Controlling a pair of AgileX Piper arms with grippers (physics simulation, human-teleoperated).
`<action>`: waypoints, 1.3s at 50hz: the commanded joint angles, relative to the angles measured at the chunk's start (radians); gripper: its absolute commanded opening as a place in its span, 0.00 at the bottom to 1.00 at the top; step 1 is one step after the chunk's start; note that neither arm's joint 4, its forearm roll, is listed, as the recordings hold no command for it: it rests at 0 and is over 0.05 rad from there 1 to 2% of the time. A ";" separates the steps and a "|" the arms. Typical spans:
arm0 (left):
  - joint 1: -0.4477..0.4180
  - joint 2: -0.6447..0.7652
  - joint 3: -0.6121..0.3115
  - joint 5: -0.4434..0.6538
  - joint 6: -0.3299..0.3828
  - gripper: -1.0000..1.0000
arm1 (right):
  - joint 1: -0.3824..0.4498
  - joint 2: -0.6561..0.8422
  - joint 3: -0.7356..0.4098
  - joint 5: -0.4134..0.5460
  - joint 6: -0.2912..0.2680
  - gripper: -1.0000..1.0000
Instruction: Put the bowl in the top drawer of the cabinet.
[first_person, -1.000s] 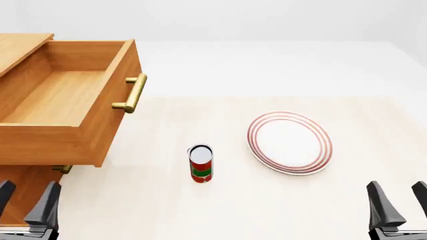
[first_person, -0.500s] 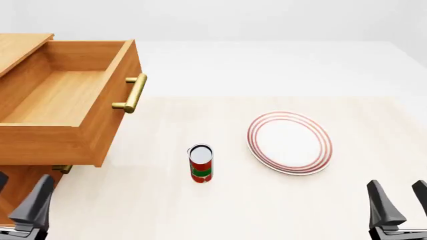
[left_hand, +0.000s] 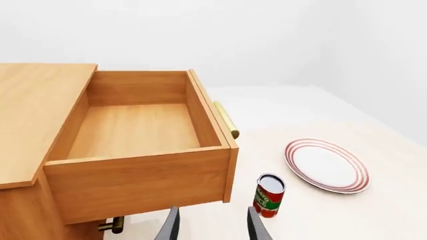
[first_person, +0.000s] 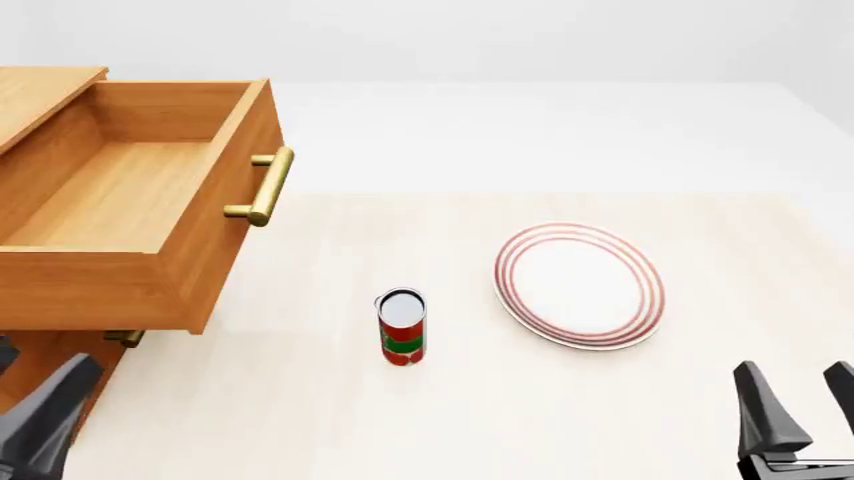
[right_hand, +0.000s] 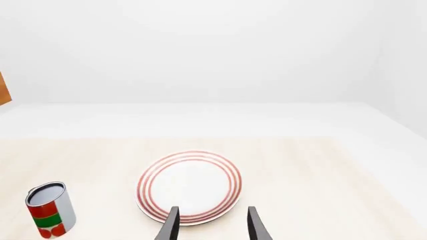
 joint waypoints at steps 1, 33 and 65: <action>-0.102 0.090 -0.070 0.078 -0.070 1.00 | 0.000 -0.003 0.000 0.003 0.000 1.00; -0.325 0.253 -0.143 0.068 -0.151 1.00 | 0.000 -0.004 -0.001 0.005 0.001 1.00; -0.511 0.513 -0.129 -0.142 -0.177 1.00 | 0.000 0.000 -0.009 0.010 0.000 1.00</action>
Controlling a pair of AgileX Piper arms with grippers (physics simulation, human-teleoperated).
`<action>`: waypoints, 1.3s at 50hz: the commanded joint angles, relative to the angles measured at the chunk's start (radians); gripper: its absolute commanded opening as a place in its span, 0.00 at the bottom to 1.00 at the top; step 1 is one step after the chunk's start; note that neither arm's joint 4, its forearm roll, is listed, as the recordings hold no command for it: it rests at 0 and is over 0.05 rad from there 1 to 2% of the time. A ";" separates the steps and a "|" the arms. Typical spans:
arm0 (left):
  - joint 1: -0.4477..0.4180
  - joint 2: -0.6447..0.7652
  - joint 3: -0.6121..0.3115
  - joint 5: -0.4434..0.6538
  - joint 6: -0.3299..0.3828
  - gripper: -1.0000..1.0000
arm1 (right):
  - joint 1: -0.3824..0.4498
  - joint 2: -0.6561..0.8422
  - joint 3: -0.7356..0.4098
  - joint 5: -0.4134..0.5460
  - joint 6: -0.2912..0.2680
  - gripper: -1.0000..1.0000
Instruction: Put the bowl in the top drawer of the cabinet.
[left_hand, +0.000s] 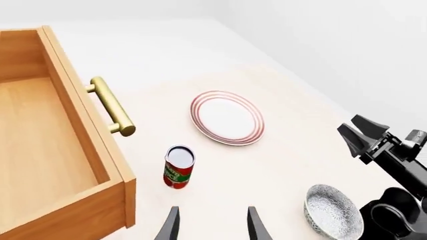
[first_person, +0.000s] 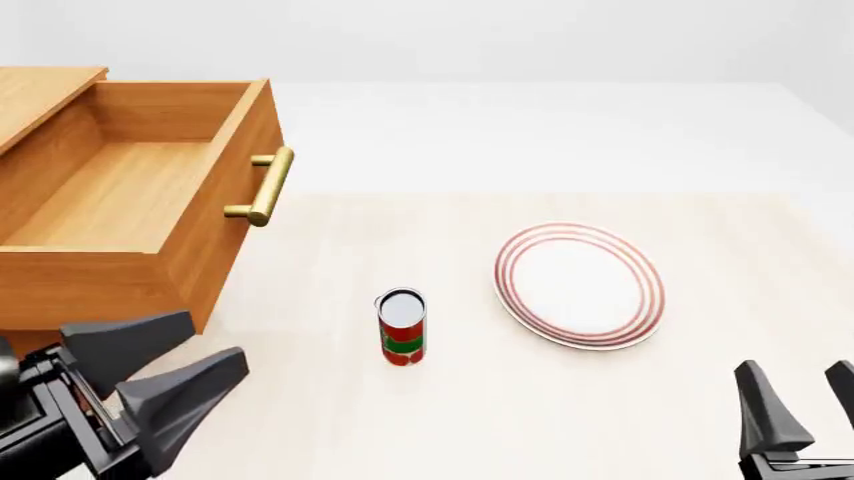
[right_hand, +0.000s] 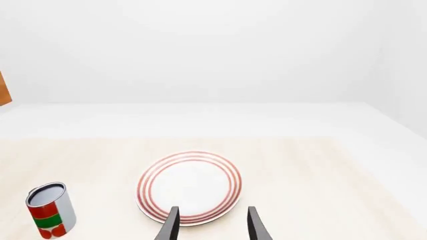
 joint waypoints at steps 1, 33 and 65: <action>-0.061 0.100 0.013 -0.084 -0.025 1.00 | 0.000 0.000 -0.001 0.000 0.000 1.00; -0.202 0.378 0.002 -0.265 -0.184 1.00 | 0.000 0.000 -0.001 0.000 0.000 1.00; -0.311 0.557 -0.028 -0.366 -0.295 1.00 | 0.000 0.000 -0.001 0.000 0.000 1.00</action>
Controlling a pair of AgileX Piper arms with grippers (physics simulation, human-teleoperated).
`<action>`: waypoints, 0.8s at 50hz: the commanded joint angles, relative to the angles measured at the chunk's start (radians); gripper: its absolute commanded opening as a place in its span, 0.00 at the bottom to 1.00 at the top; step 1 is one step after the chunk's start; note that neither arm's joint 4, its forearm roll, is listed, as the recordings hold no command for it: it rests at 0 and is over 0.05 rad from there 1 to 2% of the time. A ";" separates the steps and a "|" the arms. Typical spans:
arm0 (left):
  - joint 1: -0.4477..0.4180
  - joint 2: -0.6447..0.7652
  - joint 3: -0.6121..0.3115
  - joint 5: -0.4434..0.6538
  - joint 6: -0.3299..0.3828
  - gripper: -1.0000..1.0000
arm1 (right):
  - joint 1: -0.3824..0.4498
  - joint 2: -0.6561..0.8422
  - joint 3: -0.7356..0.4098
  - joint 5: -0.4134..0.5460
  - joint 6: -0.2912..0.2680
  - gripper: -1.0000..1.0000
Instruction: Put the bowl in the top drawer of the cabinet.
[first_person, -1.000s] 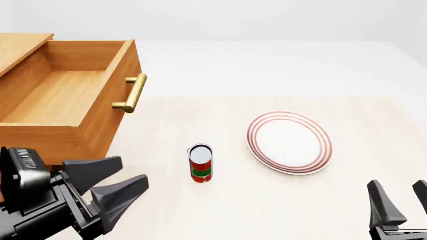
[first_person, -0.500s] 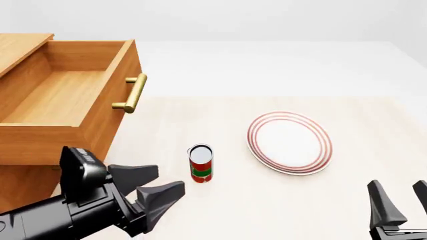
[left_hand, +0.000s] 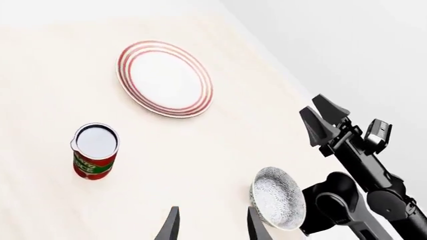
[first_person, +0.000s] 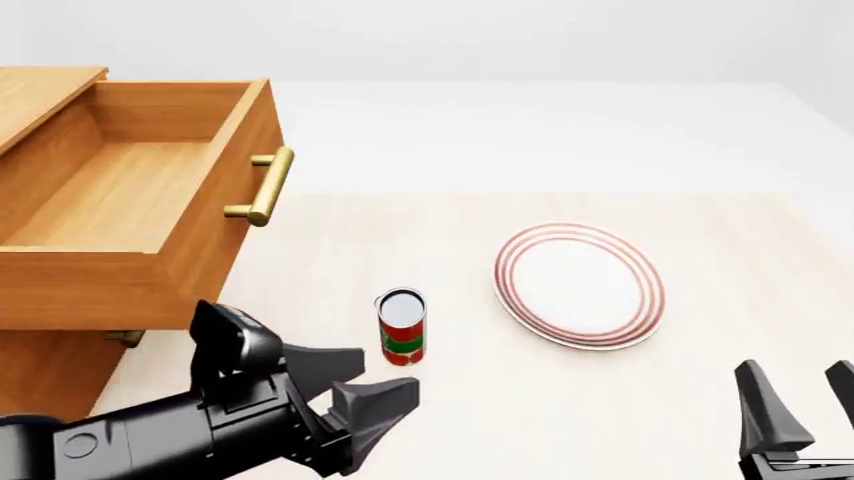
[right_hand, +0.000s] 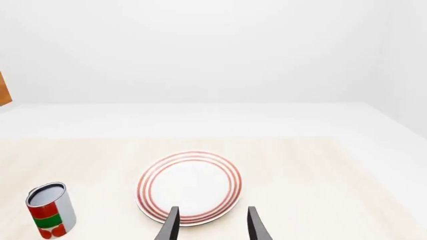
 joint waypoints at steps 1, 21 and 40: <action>-0.046 0.060 -0.008 -0.032 -0.040 1.00 | 0.000 0.000 0.000 0.000 0.000 1.00; -0.110 0.195 -0.026 -0.108 -0.141 1.00 | 0.000 0.000 0.000 0.000 -0.001 1.00; -0.192 0.387 -0.072 -0.208 -0.209 1.00 | 0.000 -0.001 0.000 0.000 0.000 1.00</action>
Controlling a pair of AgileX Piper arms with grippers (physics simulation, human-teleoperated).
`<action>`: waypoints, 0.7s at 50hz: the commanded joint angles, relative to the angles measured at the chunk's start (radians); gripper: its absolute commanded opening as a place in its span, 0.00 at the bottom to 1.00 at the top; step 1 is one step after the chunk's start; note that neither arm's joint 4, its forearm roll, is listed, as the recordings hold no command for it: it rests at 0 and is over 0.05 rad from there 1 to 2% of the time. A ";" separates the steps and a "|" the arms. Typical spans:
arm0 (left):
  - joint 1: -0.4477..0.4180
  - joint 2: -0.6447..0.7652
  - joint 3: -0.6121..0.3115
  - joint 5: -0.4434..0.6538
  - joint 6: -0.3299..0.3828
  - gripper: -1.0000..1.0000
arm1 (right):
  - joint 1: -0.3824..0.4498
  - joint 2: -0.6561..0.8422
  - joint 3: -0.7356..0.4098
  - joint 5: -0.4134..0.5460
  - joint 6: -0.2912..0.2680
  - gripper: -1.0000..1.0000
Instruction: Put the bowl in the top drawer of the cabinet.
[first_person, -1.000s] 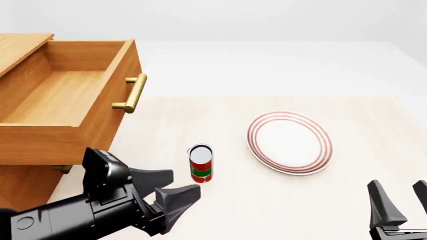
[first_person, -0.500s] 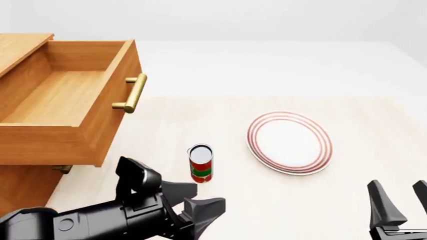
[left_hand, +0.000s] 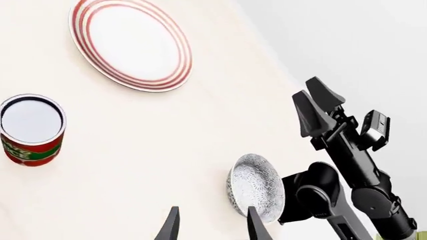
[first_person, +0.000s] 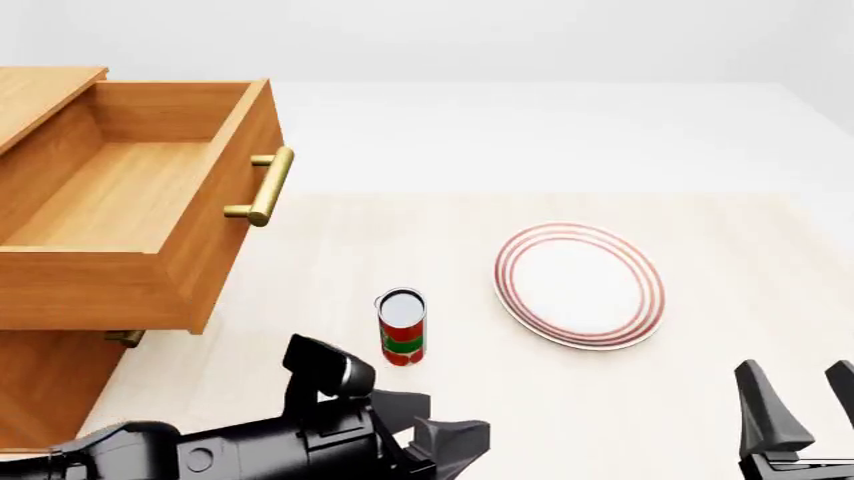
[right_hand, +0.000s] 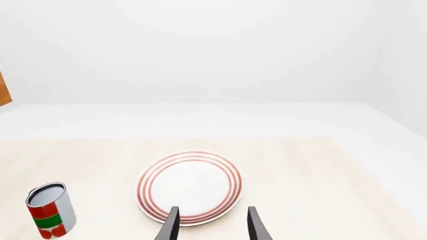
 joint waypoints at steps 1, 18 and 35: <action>-0.068 0.155 -0.042 -0.078 -0.055 1.00 | 0.000 -0.001 0.000 0.000 0.000 1.00; -0.099 0.212 -0.063 -0.098 -0.074 1.00 | 0.000 0.000 0.000 0.000 0.000 1.00; -0.131 0.276 -0.067 -0.135 -0.120 1.00 | 0.000 0.000 0.000 0.000 0.000 1.00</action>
